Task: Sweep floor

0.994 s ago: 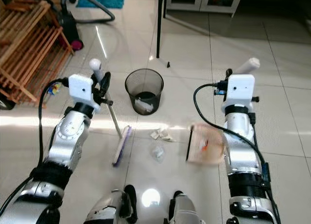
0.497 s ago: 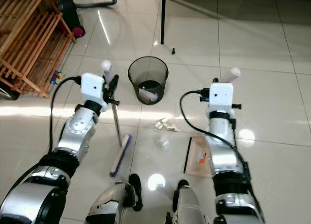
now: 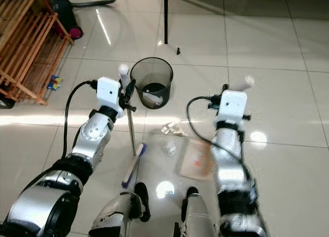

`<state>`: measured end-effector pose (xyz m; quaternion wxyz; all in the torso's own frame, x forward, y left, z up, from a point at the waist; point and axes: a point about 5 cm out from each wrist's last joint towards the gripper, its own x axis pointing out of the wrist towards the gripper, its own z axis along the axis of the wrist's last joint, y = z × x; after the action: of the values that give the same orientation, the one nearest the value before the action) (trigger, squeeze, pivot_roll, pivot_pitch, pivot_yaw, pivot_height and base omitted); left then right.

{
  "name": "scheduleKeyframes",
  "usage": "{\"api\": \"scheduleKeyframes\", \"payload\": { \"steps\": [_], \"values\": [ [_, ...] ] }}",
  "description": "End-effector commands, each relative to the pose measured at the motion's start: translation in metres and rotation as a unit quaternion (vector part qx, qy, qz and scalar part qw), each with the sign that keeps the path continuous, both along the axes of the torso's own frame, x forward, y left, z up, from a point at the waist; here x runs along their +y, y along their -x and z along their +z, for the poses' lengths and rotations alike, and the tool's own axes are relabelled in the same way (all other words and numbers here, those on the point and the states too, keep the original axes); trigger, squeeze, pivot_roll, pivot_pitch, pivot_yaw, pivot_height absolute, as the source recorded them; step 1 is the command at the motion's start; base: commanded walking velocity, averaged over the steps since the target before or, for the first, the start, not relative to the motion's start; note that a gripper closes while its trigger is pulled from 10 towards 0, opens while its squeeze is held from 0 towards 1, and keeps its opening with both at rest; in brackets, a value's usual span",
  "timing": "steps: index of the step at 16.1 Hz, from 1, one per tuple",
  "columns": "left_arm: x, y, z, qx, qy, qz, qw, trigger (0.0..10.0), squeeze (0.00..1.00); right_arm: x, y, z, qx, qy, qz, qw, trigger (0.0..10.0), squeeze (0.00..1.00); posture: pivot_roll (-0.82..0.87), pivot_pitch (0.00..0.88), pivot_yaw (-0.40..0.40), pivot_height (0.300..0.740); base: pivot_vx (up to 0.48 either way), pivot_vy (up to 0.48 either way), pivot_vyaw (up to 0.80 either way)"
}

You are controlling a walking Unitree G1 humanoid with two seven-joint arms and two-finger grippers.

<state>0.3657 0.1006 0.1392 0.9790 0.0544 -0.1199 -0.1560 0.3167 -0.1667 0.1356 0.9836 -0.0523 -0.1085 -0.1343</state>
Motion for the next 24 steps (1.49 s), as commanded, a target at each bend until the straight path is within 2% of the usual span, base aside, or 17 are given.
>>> {"api": "scheduleKeyframes", "payload": {
  "steps": [1, 4, 6, 8, 9, 10, 14, 17, 20, 22, 24],
  "values": [
    [0.002, 0.001, -0.001, -0.008, 0.000, 0.001, 1.000, 10.0, 0.00, 0.008, 0.003, 0.004, -0.007, -0.009, 0.015, 1.000, 10.0, 0.00, -0.03, 0.338, 0.100, 0.740, 0.000, 0.000, 0.00],
    [0.004, -0.002, 0.004, -0.016, -0.003, -0.001, 1.000, 10.0, 0.00, 0.017, 0.002, 0.002, 0.000, -0.011, 0.026, 1.000, 10.0, 0.00, -0.03, 0.341, 0.096, 0.740, 0.000, 0.000, 0.00],
    [-0.001, -0.005, 0.014, -0.029, -0.004, -0.022, 0.999, 10.0, 0.00, 0.028, 0.001, -0.001, 0.009, -0.003, 0.047, 0.999, 10.0, 0.00, -0.02, 0.339, 0.089, 0.740, 0.000, 0.000, 0.00],
    [-0.011, -0.006, 0.020, -0.037, -0.002, -0.051, 0.998, 10.0, 0.00, 0.032, 0.001, -0.005, 0.017, -0.001, 0.052, 0.999, 10.0, 0.00, -0.01, 0.344, 0.089, 0.740, 0.000, 0.000, 0.00],
    [-0.025, -0.005, 0.024, -0.041, -0.014, -0.086, 0.995, 10.0, 0.00, 0.034, 0.001, -0.008, 0.024, 0.000, 0.052, 0.998, 10.0, 0.00, -0.01, 0.345, 0.096, 0.740, 0.000, 0.000, 0.00],
    [-0.029, -0.004, 0.025, -0.044, -0.028, -0.098, 0.994, 10.0, 0.00, 0.034, 0.003, -0.009, 0.027, -0.001, 0.050, 0.998, 10.0, 0.00, -0.01, 0.343, 0.103, 0.740, 0.000, 0.000, 0.00],
    [-0.015, -0.008, 0.027, -0.046, -0.047, -0.081, 0.995, 10.0, 0.00, 0.031, 0.005, -0.013, 0.034, -0.003, 0.046, 0.998, 10.0, 0.00, 0.01, 0.347, 0.109, 0.740, 0.000, 0.000, 0.00],
    [-0.005, -0.011, 0.034, -0.061, -0.078, -0.084, 0.992, 10.0, 0.00, 0.032, 0.005, -0.015, 0.039, -0.002, 0.044, 0.998, 10.0, 0.00, 0.01, 0.335, 0.115, 0.740, 0.000, 0.000, 0.00],
    [0.003, -0.006, 0.029, -0.069, -0.076, -0.092, 0.990, 10.0, 0.00, 0.021, 0.008, -0.012, 0.037, 0.006, 0.025, 0.999, 10.0, 0.00, 0.00, 0.293, 0.121, 0.740, 0.000, 0.000, 0.00],
    [0.010, 0.001, 0.024, -0.071, -0.024, -0.082, 0.994, 10.0, 0.00, -0.001, 0.012, 0.002, 0.013, 0.022, 0.005, 1.000, 10.0, 0.00, -0.02, 0.265, 0.122, 0.740, 0.000, 0.000, 0.00],
    [0.008, 0.010, 0.012, -0.040, 0.012, -0.077, 0.996, 10.0, 0.00, -0.021, 0.017, 0.017, -0.007, 0.035, -0.009, 0.999, 10.0, 0.00, -0.04, 0.232, 0.124, 0.740, 0.000, 0.000, 0.00]
  ]
}}
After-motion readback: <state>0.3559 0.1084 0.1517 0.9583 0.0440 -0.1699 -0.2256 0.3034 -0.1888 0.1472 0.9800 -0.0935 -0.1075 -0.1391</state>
